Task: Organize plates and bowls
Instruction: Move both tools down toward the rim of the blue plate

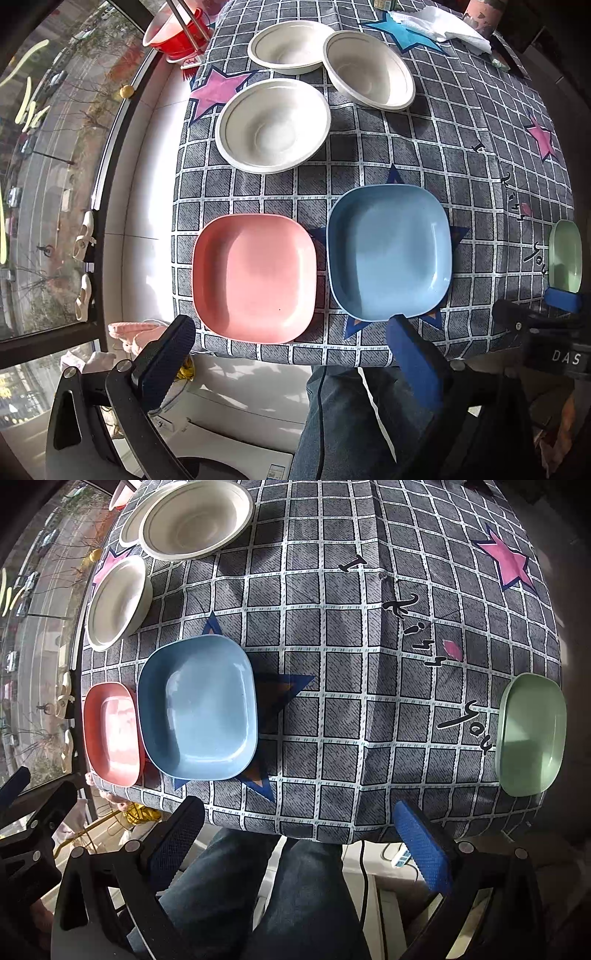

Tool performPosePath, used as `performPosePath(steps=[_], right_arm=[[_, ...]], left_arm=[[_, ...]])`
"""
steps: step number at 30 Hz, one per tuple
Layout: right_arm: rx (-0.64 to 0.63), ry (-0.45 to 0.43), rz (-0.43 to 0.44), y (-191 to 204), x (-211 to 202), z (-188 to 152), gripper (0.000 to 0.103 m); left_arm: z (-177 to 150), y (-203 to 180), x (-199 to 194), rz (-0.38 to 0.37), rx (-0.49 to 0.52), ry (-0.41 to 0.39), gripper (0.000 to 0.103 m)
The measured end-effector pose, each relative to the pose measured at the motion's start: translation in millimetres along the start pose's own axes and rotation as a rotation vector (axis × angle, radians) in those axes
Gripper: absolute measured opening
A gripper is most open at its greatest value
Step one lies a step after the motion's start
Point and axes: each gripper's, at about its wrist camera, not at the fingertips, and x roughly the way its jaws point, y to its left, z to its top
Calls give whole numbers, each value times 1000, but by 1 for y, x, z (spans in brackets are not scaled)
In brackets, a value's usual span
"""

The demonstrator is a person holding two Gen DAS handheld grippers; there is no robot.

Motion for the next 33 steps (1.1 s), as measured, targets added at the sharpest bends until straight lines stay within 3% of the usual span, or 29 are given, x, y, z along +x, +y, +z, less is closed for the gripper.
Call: performPosePath(steps=[5, 11, 19, 26, 33], right_arm=[[1, 22, -30, 6, 37, 12, 103], [-2, -24, -109, 13, 66, 41, 103], [11, -30, -146, 12, 84, 64, 103], [23, -22, -154, -13, 94, 50, 103], [38, -15, -180, -65, 84, 22, 103]], left_arm=[[9, -7, 38, 63, 3, 16, 103], [15, -14, 66, 78, -18, 26, 103], [23, -29, 91, 85, 12, 15, 103], [27, -56, 95, 71, 52, -5, 103], [31, -89, 98, 42, 91, -16, 103]])
